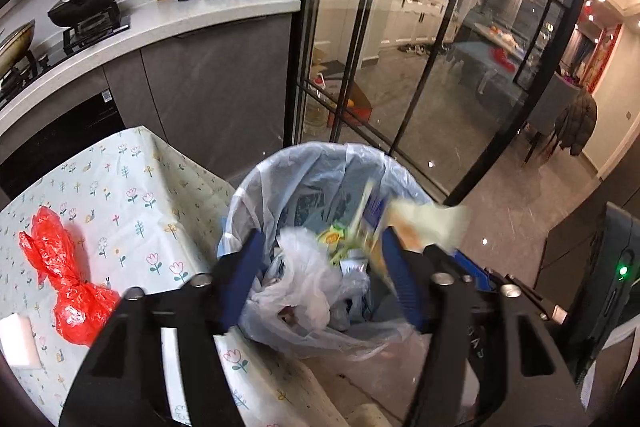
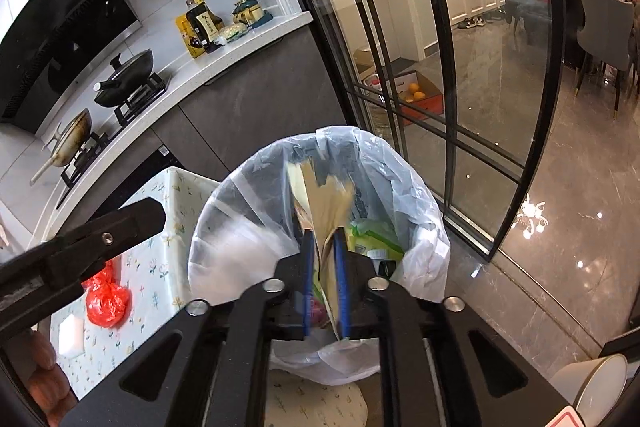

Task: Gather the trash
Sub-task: 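Carry the tissue and chip bag over the bin and open both grippers, then move both open grippers back to the table toward the sponge and red bags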

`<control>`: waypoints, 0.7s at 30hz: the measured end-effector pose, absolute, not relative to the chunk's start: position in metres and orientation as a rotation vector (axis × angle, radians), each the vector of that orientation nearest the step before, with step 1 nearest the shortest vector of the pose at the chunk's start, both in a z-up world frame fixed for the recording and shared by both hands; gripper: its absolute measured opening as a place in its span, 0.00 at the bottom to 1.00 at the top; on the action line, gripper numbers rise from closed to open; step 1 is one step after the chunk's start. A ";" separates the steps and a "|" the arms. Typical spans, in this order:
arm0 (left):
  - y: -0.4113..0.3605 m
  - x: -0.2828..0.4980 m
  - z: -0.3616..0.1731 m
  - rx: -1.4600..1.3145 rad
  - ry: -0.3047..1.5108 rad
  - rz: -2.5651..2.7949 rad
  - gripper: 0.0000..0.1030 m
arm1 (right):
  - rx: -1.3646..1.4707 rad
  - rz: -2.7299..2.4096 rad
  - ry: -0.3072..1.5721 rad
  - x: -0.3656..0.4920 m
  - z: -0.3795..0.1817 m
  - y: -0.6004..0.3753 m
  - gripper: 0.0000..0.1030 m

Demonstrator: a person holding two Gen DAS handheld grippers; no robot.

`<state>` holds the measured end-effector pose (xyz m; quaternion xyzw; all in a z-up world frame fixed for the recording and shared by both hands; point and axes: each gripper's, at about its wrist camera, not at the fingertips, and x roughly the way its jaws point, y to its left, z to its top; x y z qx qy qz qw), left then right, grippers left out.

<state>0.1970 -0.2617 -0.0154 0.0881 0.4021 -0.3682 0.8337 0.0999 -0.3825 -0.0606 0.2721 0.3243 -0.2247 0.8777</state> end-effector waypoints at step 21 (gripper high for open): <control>-0.185 0.196 0.014 0.081 0.803 -0.640 0.62 | 0.526 -0.436 0.604 0.091 -0.017 -0.335 0.37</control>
